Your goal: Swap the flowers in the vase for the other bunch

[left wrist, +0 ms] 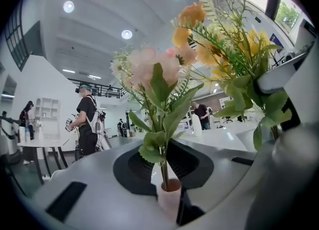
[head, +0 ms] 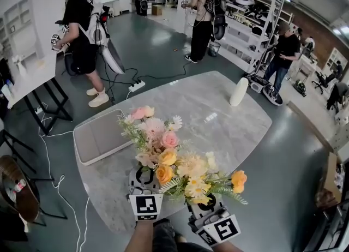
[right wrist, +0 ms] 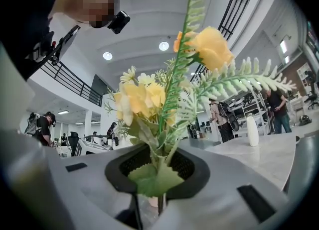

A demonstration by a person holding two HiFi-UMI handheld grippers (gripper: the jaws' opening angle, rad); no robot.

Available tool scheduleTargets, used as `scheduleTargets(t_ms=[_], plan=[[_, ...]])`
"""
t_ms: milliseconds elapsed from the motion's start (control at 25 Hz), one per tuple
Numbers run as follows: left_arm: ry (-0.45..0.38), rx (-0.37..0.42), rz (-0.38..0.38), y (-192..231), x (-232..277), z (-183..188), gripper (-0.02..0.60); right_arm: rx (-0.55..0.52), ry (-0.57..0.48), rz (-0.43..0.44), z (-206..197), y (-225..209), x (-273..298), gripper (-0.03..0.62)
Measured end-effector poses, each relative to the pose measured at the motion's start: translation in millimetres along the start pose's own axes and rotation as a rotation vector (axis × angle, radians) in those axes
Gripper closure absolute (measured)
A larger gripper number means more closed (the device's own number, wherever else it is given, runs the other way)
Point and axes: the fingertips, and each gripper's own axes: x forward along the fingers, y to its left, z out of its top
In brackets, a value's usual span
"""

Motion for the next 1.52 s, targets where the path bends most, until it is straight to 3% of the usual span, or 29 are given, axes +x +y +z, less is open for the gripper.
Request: scheduleTargets(t_ms=[920,1520], plan=[[-0.062,-0.082,0.021,9.3,-13.1,36.9,0.512,0.009,-0.076,0.003,34.8,-6.9,-2.1,0.500],[-0.088,-0.130,0.033,26.2,-31.0,51.1,0.515,0.028,-0.091,0.015,37.0,-4.5,8.9,0.500]])
